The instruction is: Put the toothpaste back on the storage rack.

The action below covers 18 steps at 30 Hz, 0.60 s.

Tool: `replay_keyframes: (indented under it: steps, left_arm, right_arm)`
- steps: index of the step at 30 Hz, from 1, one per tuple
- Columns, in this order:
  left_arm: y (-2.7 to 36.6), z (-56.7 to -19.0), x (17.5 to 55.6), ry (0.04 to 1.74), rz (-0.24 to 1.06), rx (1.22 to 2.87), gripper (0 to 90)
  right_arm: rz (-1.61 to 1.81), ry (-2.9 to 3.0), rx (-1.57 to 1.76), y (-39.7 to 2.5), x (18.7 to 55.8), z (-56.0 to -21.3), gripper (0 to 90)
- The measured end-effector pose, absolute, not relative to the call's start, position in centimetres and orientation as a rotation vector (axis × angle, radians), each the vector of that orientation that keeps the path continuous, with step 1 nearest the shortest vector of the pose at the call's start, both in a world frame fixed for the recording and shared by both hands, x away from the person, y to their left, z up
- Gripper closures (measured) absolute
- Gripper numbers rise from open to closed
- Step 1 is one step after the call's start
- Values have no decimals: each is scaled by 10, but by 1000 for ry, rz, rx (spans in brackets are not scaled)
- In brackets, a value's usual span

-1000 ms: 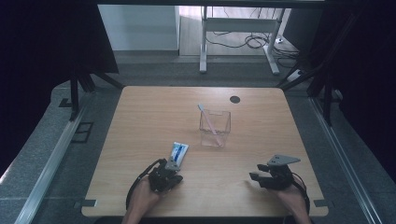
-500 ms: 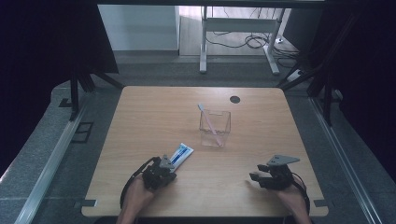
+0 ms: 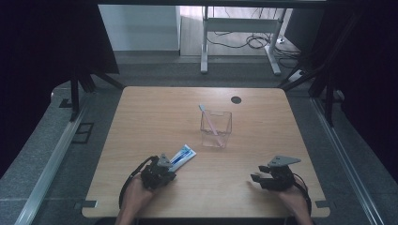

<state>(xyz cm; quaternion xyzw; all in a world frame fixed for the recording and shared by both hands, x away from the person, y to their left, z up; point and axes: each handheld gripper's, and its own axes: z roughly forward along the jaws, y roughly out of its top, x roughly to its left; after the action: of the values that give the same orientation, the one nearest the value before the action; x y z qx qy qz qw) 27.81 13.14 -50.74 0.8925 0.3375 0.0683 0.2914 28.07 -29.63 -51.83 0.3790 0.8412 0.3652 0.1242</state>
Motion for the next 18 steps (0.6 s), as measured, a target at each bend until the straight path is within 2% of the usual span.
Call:
replay_keyframes:
  steps: [11,18]
  left_arm:
    - [142,-489,286,940,184,2327,705]
    - [147,-485,297,980,183,2346,578]
  right_arm:
    - [1081,2425,1127,-299,282,-518,433]
    - [1076,2412,1128,-302,283,-519,398]
